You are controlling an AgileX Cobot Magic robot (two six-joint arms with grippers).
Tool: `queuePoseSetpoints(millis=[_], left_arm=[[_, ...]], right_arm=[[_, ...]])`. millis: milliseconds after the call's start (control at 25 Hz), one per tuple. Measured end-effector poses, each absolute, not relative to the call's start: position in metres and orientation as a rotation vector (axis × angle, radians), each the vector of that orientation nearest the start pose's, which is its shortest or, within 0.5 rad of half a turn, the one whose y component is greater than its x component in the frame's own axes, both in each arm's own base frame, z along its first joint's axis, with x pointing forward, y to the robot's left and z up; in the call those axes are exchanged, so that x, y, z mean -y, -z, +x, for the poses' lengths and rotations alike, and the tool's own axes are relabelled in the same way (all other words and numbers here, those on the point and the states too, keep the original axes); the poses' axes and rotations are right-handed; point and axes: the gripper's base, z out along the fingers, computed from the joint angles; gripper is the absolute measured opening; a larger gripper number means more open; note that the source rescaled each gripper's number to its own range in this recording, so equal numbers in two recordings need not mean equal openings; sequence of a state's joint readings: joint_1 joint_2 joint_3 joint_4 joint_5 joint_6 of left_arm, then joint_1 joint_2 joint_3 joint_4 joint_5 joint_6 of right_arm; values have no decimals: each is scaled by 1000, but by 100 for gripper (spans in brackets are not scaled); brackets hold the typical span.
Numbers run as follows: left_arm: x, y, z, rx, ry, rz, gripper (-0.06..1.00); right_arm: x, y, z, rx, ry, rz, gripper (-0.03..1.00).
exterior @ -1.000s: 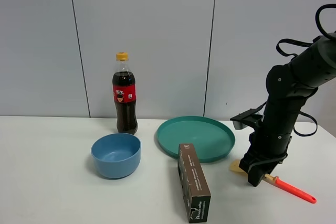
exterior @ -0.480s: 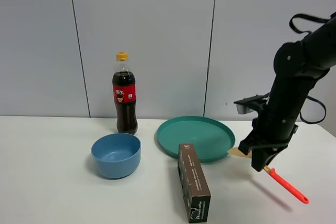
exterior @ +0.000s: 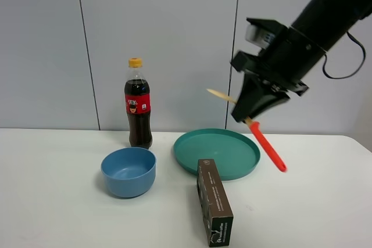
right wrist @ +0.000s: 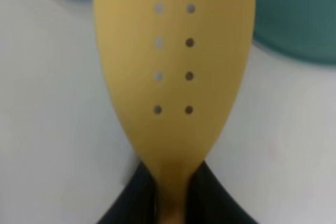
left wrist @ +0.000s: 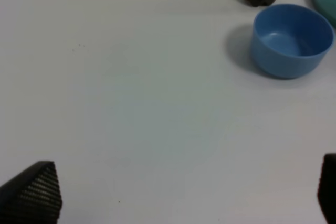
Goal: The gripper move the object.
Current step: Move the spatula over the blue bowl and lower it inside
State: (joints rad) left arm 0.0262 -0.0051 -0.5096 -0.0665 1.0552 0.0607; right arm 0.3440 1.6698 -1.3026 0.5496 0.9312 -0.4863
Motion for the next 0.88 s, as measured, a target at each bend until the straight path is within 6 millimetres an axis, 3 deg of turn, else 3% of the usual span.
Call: queuePoseSetpoints(millis=[160,360,520,720,880], left_arm=[[5,-280,-7,-2022,24,38,100],[5,-280,-7,-2022,24,38,100],[5,-280,-7,-2022,24,38,100],[5,-280,-7,-2022,24,38,100],[5,-280,-7,-2022,24,38,100]], right_arm=[[-192,-304,312,-2392,-711,-822,0],[-244,-309,318,-2224,-613,-980,0],[-290,-286,332,-2128,-513,-1093,0],[-341,-238,350,-2025,-423,-1170,0],[-359,-205,360,-1978,-372,-1188,0]])
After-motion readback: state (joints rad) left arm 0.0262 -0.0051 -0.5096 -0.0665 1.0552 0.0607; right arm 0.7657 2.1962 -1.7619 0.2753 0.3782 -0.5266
